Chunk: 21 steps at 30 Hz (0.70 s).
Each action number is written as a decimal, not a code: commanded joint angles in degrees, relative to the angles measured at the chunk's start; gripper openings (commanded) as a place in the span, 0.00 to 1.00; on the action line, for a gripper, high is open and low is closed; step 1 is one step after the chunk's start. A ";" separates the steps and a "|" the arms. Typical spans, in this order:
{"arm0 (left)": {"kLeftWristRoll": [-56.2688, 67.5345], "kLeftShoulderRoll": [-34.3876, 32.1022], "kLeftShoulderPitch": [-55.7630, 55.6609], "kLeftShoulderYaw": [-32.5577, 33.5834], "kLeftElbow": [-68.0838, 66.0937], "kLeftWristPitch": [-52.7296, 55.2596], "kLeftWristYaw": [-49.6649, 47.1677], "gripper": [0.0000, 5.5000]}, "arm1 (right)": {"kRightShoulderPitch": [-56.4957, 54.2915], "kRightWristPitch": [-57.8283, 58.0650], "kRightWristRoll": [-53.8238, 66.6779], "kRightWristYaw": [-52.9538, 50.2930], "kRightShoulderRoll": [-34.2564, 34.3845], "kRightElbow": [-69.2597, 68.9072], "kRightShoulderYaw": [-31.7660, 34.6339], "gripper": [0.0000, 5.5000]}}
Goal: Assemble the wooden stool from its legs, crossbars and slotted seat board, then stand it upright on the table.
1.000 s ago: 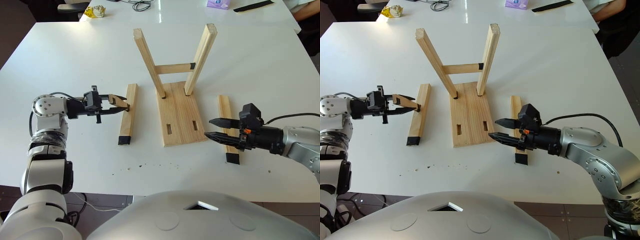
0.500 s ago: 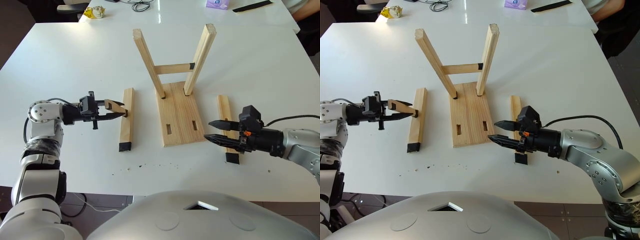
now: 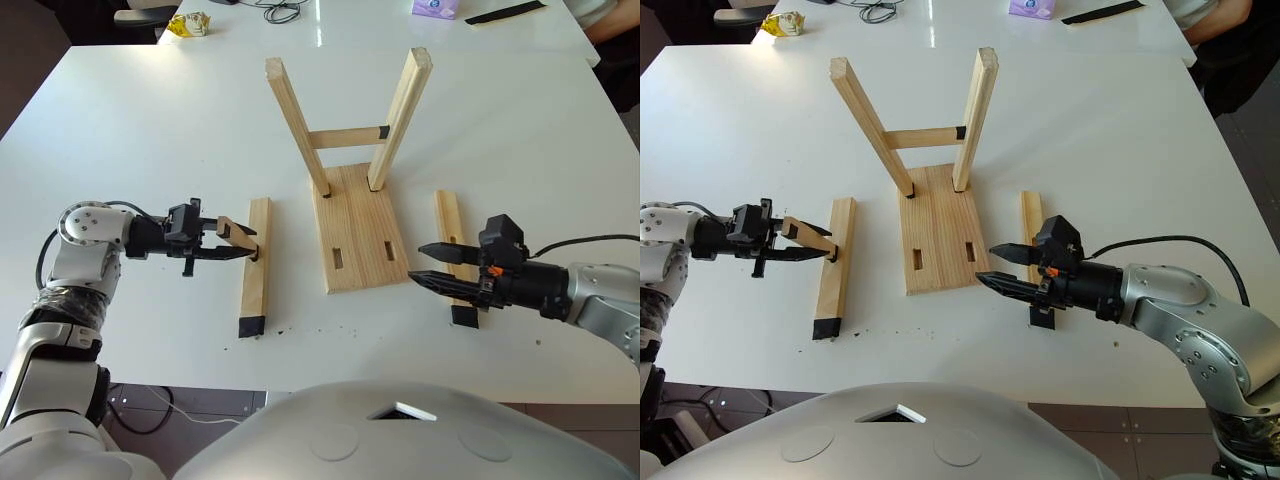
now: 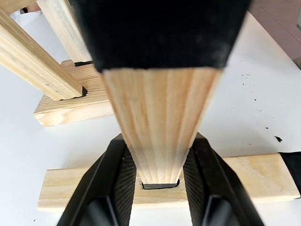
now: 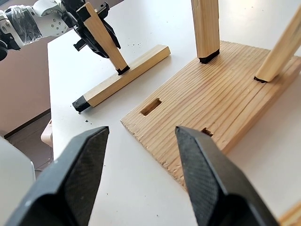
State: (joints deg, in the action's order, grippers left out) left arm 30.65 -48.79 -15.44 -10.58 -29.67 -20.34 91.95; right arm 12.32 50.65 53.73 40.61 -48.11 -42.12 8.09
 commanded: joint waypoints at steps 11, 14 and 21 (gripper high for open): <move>-9.44 5.29 5.84 2.70 0.33 -0.58 -6.53 0.39 | -2.79 0.24 -1.93 3.79 -4.49 1.27 -1.50 0.47; -13.51 7.28 7.27 2.59 -4.32 -5.22 -8.53 0.47 | -2.85 0.39 -2.34 4.26 -4.92 1.65 -2.06 0.47; -15.30 9.54 8.71 2.40 -10.13 -8.71 -10.70 0.67 | -5.13 0.29 -3.33 6.19 -5.97 3.41 -2.73 0.47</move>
State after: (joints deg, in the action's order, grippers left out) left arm 20.61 -40.11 -9.83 -6.14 -37.25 -30.69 82.08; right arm 8.50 50.65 51.31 46.48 -53.01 -39.30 5.47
